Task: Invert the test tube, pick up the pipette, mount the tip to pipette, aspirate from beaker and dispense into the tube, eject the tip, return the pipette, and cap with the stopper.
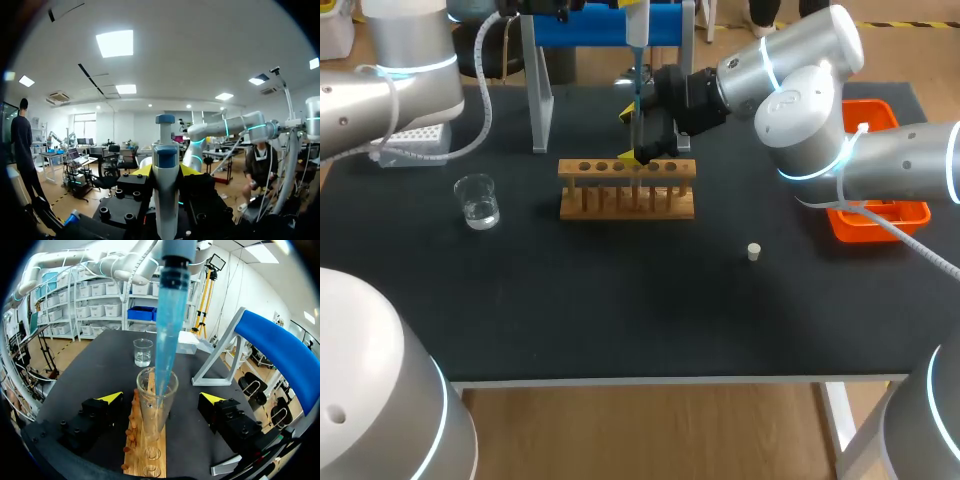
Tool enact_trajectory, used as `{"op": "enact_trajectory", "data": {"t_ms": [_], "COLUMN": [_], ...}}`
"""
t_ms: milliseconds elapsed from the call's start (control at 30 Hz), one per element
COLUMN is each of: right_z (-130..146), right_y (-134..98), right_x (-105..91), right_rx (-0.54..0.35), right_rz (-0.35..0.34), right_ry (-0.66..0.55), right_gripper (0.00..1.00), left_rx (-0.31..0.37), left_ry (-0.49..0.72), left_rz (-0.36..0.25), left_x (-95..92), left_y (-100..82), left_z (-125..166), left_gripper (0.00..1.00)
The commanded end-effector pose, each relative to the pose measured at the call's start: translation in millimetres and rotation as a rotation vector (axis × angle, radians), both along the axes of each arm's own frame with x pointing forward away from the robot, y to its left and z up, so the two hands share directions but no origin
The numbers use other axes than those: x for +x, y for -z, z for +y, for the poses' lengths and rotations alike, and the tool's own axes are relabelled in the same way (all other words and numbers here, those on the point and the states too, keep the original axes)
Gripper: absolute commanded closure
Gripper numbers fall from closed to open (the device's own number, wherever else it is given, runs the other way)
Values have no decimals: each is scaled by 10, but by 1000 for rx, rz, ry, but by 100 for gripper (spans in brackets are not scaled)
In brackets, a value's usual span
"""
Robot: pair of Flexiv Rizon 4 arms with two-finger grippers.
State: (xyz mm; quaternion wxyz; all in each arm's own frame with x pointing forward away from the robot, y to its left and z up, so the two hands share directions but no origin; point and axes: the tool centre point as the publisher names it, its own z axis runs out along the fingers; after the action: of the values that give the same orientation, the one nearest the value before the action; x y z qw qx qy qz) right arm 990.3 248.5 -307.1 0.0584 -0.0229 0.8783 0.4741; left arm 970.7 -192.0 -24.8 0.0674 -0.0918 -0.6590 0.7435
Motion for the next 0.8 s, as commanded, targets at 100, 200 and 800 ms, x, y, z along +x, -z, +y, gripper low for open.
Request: {"op": "enact_trajectory", "data": {"t_ms": [100,200,800], "right_z": [-4,-4,-4], "right_y": [-7,-7,-7], "right_x": [8,8,8], "right_rx": [-3,-3,-3], "right_rz": [1,1,1], "right_ry": [-2,-2,-2], "right_gripper": [0,0,0], "left_rx": [5,9,21], "left_ry": [3,11,27], "left_rz": [-5,-13,-60], "left_x": [2,-10,-91], "left_y": [46,64,169], "left_z": [0,-9,-42], "left_gripper": [100,100,100]}}
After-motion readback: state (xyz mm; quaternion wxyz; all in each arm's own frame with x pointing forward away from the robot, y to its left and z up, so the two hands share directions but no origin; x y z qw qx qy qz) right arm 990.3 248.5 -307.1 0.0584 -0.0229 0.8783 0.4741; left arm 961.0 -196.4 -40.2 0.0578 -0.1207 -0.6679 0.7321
